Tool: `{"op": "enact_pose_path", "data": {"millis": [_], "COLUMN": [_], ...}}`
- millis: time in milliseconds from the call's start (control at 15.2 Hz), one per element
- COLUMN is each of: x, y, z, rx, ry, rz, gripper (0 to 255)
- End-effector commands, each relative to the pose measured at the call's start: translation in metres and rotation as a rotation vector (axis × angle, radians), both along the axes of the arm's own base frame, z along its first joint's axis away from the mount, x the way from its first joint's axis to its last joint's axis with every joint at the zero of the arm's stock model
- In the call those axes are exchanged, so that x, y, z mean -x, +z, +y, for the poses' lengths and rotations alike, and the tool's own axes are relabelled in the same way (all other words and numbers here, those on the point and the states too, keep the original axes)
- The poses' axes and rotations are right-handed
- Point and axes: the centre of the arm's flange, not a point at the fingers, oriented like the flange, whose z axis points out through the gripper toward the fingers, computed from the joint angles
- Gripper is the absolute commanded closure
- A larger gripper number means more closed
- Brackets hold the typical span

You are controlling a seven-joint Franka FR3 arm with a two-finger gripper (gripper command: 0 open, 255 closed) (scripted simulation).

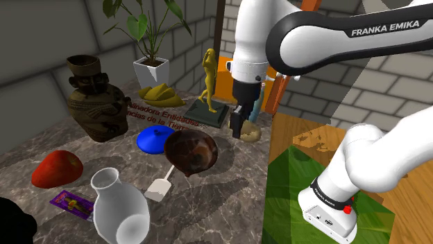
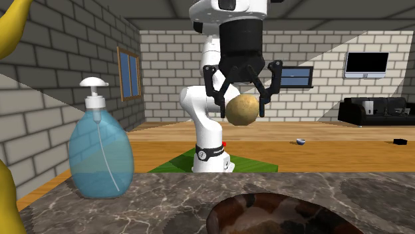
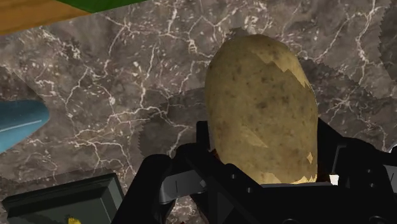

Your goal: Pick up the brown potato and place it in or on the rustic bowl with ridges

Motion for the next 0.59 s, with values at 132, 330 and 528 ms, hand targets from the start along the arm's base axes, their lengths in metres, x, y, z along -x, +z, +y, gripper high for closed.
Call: {"op": "enact_pose_path", "data": {"millis": [132, 330, 528], "x": [-0.039, -0.069, -0.099], "y": [0.000, 0.000, 0.000], "z": [0.032, 0.058, 0.083], "rx": [0.000, 0.000, 0.000], "ry": [0.000, 0.000, 0.000], "rz": [0.001, 0.001, 0.001], "gripper": [255, 255, 255]}}
